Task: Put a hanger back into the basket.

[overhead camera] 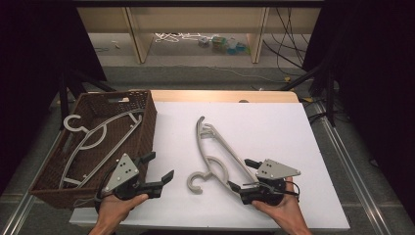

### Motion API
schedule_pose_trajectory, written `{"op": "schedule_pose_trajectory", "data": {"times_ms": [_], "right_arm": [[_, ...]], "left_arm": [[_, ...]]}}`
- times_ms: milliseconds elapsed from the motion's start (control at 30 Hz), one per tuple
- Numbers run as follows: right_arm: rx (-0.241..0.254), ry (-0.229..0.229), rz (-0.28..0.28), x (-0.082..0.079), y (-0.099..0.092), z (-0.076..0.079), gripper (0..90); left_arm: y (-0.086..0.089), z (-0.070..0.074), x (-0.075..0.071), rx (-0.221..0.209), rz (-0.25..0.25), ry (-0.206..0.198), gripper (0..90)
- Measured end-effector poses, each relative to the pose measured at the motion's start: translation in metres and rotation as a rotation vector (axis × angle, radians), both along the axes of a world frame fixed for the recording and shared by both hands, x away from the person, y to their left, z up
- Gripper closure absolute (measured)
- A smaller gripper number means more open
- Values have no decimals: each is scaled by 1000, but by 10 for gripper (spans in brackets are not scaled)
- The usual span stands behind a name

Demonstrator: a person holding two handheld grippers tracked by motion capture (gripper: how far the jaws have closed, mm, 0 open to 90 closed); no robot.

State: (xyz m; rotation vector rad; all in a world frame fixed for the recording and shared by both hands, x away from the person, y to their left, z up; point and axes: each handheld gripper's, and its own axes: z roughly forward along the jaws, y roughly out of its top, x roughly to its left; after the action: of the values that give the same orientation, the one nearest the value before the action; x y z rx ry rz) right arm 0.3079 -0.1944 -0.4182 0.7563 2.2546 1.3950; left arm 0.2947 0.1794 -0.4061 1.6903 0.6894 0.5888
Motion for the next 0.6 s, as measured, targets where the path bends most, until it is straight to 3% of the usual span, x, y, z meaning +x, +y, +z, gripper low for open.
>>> {"op": "schedule_pose_trajectory", "data": {"times_ms": [233, 300, 333, 367, 467, 500, 600], "right_arm": [[-20, 31, 17, -1, 4, -4, 163], [-30, 47, 21, -1, 5, -6, 163], [-47, 37, 16, -1, 6, -8, 163], [-58, 37, 18, 0, 7, -9, 163], [-90, 78, 13, 0, 9, -13, 175], [-113, 90, 18, 1, 9, -15, 179], [-170, 126, 27, 3, 13, -20, 214]], "left_arm": [[-2, -12, -6, 14, 8, -11, 182], [-4, -16, -8, 19, 10, 7, 183], [-4, -17, -7, 10, 6, 9, 182], [-3, -17, -7, 29, 3, 3, 182], [-4, -20, -8, 20, 4, 7, 182], [-3, -20, -8, 38, 6, 6, 183], [-3, -21, -8, 33, 8, 12, 183]]}}
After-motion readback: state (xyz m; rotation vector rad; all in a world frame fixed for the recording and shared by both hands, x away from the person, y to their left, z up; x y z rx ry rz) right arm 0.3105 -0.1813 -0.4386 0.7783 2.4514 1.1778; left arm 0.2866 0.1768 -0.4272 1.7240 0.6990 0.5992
